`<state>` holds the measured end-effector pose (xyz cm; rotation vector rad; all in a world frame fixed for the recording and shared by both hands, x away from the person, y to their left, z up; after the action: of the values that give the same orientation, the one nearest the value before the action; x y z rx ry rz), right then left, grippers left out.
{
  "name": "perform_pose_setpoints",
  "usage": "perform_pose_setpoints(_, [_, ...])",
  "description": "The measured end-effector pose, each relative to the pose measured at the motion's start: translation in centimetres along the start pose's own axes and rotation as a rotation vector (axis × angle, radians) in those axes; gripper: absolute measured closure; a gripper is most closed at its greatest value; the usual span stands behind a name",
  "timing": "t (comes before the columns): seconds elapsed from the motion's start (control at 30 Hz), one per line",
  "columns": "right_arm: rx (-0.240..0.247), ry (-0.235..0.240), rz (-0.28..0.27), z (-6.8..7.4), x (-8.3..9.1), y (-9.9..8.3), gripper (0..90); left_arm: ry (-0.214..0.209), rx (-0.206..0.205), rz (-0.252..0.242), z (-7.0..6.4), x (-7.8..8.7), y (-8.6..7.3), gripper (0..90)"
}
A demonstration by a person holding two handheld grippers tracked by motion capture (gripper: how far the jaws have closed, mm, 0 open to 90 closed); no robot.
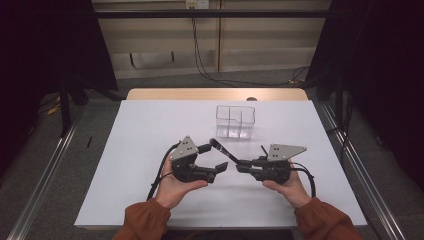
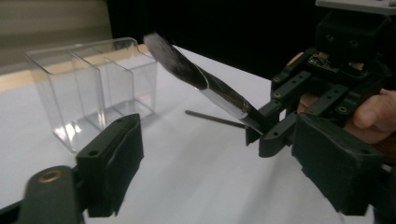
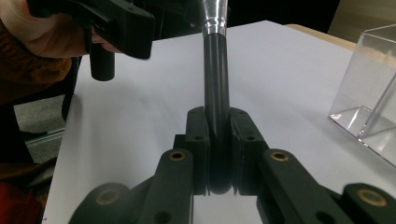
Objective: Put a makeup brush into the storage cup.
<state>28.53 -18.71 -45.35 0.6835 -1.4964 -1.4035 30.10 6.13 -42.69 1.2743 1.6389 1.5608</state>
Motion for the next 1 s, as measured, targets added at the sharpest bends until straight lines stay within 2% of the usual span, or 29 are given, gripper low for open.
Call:
perform_pose_setpoints(0.3, [0.003,0.008,0.008,0.1,-0.3,-0.1,80.0,-0.027,0.024,0.015,-0.3,-0.7,-0.3,35.5])
perform_pose_setpoints(0.4, [0.001,0.009,0.008,0.1,-0.4,-0.1,80.0,-0.031,0.033,0.017,-0.3,-1.0,-0.4,37.9])
perform_pose_setpoints(0.47, [0.002,0.009,0.006,0.1,-0.4,-0.1,80.0,-0.023,0.036,0.008,-0.3,-1.1,-0.3,40.1])
perform_pose_setpoints(0.53, [0.000,0.010,0.005,0.2,-0.4,-0.2,80.0,-0.035,0.046,0.001,-0.3,-1.3,-0.2,44.5])
perform_pose_setpoints(0.6, [0.002,0.012,0.007,0.2,-0.4,-0.2,80.0,-0.025,0.035,0.000,-0.4,-1.4,-0.1,49.3])
perform_pose_setpoints(0.73, [-0.001,0.015,0.004,0.2,-0.4,-0.2,80.0,-0.025,0.053,-0.017,-0.3,-1.4,0.1,50.8])
perform_pose_setpoints(0.8, [-0.001,0.016,0.007,0.2,-0.4,-0.2,80.0,-0.014,0.053,-0.026,-0.2,-1.2,0.2,54.9])
perform_pose_setpoints(1.0, [0.000,0.023,0.016,0.3,-0.7,-0.4,80.0,-0.031,0.096,-0.035,-0.1,-1.0,0.4,62.2])
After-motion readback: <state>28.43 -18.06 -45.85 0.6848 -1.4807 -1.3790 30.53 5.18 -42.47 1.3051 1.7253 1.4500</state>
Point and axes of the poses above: each handheld gripper's, and its own axes: x roughly backward along the jaws, y roughly out of its top, z roughly to its left, the point moved 2 cm from there along -x, roughly forward along the jaws, and after that the axes turned 5 degrees about -z, right-handed, at the moved point
